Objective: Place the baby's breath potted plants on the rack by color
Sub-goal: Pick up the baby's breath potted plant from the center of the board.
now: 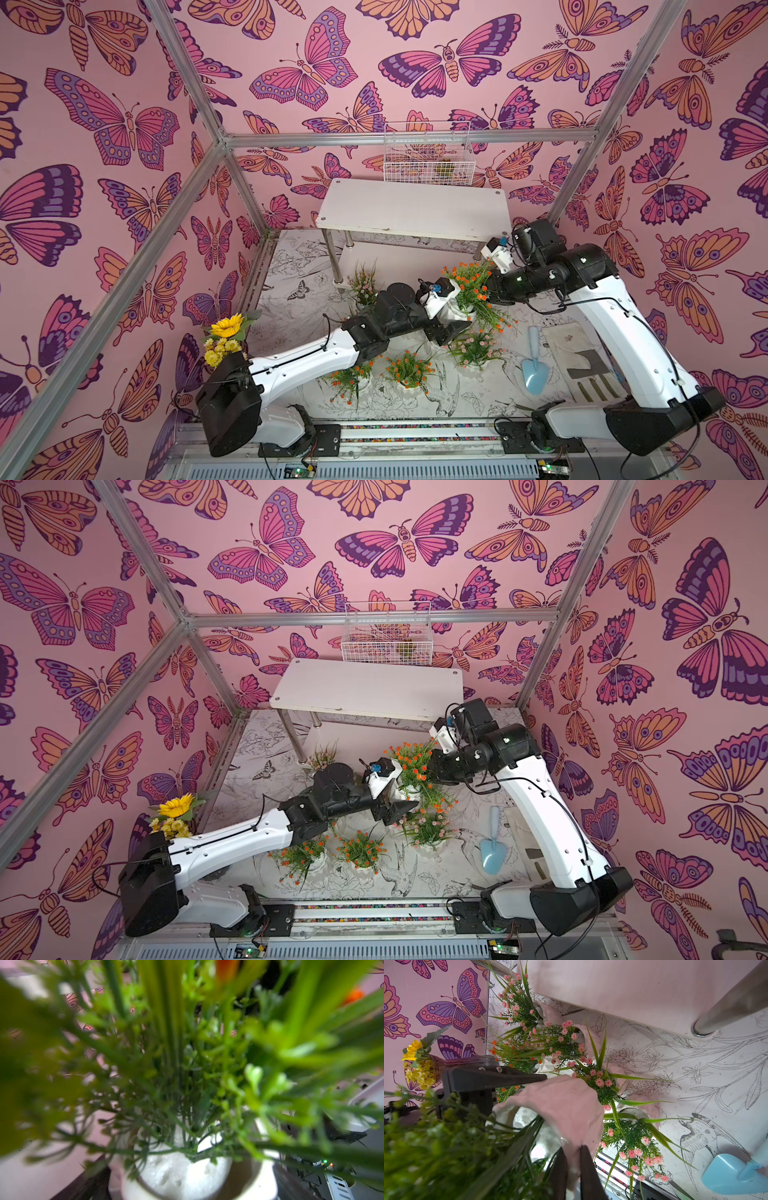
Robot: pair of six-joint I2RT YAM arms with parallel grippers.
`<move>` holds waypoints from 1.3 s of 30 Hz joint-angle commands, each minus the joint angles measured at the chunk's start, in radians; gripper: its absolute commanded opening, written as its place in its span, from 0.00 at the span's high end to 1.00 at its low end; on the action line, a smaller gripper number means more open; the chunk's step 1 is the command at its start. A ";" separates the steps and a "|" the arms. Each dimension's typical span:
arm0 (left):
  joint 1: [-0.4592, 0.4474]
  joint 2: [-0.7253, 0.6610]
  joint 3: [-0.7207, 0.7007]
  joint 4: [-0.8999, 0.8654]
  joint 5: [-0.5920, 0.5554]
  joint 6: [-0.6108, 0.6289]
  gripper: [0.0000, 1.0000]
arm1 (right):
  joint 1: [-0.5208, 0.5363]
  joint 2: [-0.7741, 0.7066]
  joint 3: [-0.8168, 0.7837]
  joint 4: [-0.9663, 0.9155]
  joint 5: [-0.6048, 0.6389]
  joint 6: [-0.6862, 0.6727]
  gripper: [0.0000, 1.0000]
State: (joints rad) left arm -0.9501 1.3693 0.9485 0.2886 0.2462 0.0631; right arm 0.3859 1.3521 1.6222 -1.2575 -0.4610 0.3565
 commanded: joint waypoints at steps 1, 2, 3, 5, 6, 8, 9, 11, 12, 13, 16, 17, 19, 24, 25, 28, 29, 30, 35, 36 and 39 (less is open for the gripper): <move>-0.014 -0.033 -0.021 0.072 -0.017 0.014 0.55 | 0.010 -0.019 0.000 0.076 -0.153 0.021 1.00; -0.014 -0.040 -0.028 0.076 -0.019 0.012 0.56 | 0.011 -0.017 0.000 0.076 -0.156 0.022 1.00; -0.014 -0.046 -0.035 0.078 -0.024 0.012 0.57 | 0.012 -0.016 0.000 0.076 -0.157 0.021 0.99; -0.013 -0.060 -0.048 0.085 -0.031 0.012 0.57 | 0.011 -0.016 -0.003 0.081 -0.160 0.022 0.96; -0.014 -0.066 -0.051 0.087 -0.036 0.012 0.58 | 0.012 -0.015 -0.005 0.087 -0.162 0.024 0.95; -0.014 -0.073 -0.058 0.088 -0.047 0.012 0.59 | 0.011 -0.013 -0.008 0.096 -0.169 0.028 0.95; -0.015 -0.078 -0.063 0.087 -0.051 0.014 0.59 | 0.012 -0.011 -0.010 0.100 -0.176 0.029 0.93; -0.015 -0.084 -0.071 0.087 -0.063 0.012 0.60 | 0.012 -0.006 -0.013 0.107 -0.179 0.030 0.91; -0.014 -0.085 -0.074 0.087 -0.068 0.012 0.60 | 0.012 -0.003 -0.015 0.110 -0.179 0.030 0.90; -0.013 -0.086 -0.078 0.087 -0.075 0.012 0.61 | 0.011 -0.002 -0.015 0.113 -0.178 0.030 0.89; -0.014 -0.086 -0.086 0.087 -0.088 0.012 0.61 | 0.013 0.007 -0.015 0.119 -0.224 0.029 0.97; -0.014 -0.086 -0.088 0.087 -0.090 0.012 0.60 | 0.012 0.010 -0.013 0.119 -0.231 0.027 1.00; -0.013 -0.086 -0.088 0.087 -0.093 0.011 0.52 | 0.013 0.014 -0.013 0.116 -0.240 0.024 1.00; -0.015 -0.076 -0.077 0.087 -0.098 0.003 0.10 | 0.013 0.009 -0.015 0.116 -0.236 0.025 1.00; -0.013 -0.072 -0.075 0.087 -0.096 0.002 0.07 | 0.013 0.006 -0.015 0.116 -0.234 0.025 1.00; -0.014 -0.064 -0.067 0.087 -0.098 -0.002 0.00 | 0.013 0.004 -0.015 0.112 -0.232 0.024 1.00; -0.014 -0.062 -0.065 0.087 -0.102 -0.003 0.00 | 0.013 0.003 -0.016 0.112 -0.232 0.024 1.00; -0.015 -0.060 -0.063 0.089 -0.105 -0.006 0.00 | 0.013 0.002 -0.018 0.112 -0.234 0.024 1.00; -0.013 -0.061 -0.066 0.101 -0.128 -0.009 0.00 | 0.014 -0.003 -0.029 0.118 -0.242 0.024 1.00; -0.014 -0.058 -0.065 0.101 -0.131 -0.009 0.00 | 0.014 -0.005 -0.032 0.119 -0.242 0.024 1.00; -0.014 -0.052 -0.060 0.101 -0.129 -0.010 0.00 | 0.016 -0.011 -0.042 0.123 -0.243 0.022 1.00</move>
State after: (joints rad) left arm -0.9562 1.2984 0.8726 0.3367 0.1345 0.0605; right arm 0.3866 1.3663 1.5806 -1.1622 -0.5793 0.3656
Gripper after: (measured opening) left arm 0.995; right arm 0.124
